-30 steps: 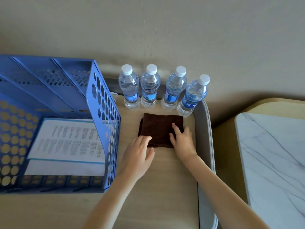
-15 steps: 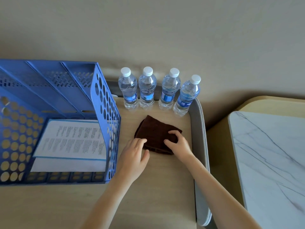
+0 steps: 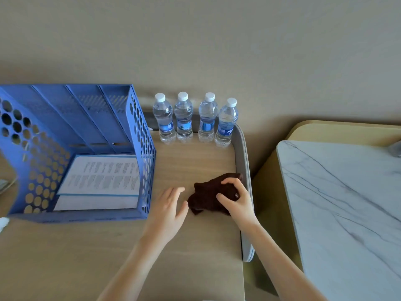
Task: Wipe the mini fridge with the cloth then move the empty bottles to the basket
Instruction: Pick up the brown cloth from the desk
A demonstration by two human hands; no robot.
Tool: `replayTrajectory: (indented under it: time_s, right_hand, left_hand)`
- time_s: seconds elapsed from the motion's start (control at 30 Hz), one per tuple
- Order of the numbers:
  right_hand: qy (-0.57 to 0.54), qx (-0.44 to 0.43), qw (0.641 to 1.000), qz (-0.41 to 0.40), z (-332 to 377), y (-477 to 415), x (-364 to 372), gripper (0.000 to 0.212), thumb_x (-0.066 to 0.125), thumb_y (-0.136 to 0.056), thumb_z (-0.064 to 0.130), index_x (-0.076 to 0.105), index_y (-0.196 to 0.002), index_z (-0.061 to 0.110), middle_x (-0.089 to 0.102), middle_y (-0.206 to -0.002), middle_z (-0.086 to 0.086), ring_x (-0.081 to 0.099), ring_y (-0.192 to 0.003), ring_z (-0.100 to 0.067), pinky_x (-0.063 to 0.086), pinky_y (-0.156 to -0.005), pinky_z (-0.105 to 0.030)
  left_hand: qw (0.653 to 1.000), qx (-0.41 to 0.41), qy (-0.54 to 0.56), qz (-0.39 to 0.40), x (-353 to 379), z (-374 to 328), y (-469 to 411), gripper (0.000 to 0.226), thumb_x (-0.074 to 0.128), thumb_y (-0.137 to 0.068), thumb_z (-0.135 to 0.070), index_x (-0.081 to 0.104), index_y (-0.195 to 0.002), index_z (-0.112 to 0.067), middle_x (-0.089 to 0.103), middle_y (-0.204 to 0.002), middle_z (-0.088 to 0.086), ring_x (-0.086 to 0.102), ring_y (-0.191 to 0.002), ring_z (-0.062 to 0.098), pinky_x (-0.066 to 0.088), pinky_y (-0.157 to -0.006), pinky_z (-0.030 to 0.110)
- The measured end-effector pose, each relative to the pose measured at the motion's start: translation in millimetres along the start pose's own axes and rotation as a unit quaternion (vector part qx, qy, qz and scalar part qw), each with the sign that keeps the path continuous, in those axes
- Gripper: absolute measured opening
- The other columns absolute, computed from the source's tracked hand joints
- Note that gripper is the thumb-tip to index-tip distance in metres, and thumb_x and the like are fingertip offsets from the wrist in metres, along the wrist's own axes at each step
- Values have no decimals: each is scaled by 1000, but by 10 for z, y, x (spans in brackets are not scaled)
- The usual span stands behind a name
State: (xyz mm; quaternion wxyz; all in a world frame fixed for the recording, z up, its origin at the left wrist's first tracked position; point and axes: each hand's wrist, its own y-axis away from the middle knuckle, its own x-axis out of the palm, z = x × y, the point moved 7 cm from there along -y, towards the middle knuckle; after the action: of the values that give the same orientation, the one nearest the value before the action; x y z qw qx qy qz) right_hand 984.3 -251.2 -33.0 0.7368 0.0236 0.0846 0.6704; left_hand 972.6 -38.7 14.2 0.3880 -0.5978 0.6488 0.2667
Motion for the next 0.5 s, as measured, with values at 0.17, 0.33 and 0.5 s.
replayTrajectory:
  time_s: [0.17, 0.33, 0.5]
  right_hand:
    - [-41, -54, 998, 18, 426, 256, -146, 31, 72, -84, 2, 62, -109, 19, 65, -103, 13, 67, -99, -14, 63, -75, -39]
    - [-48, -77, 996, 21, 595, 554, -264, 34, 74, -84, 5, 62, -111, 21, 64, -107, 12, 65, -102, -9, 61, -71, -32]
    - [-46, -64, 997, 16, 478, 1009, -240, 34, 73, -83, 1, 63, -107, 22, 65, -101, 15, 66, -98, -8, 61, -71, -30]
  left_hand:
    - [1000, -3, -3, -25, -187, -190, 268, 31, 65, -92, -17, 62, -122, -8, 65, -116, 4, 59, -109, 23, 39, -87, 24]
    - [999, -13, -3, -41, -285, -353, 523, 32, 63, -94, -19, 60, -124, -8, 63, -119, 3, 56, -112, 21, 40, -86, 24]
    - [999, 5, -13, -33, -269, -423, 903, 32, 65, -91, -15, 61, -122, -7, 65, -116, 6, 60, -108, 25, 44, -87, 30]
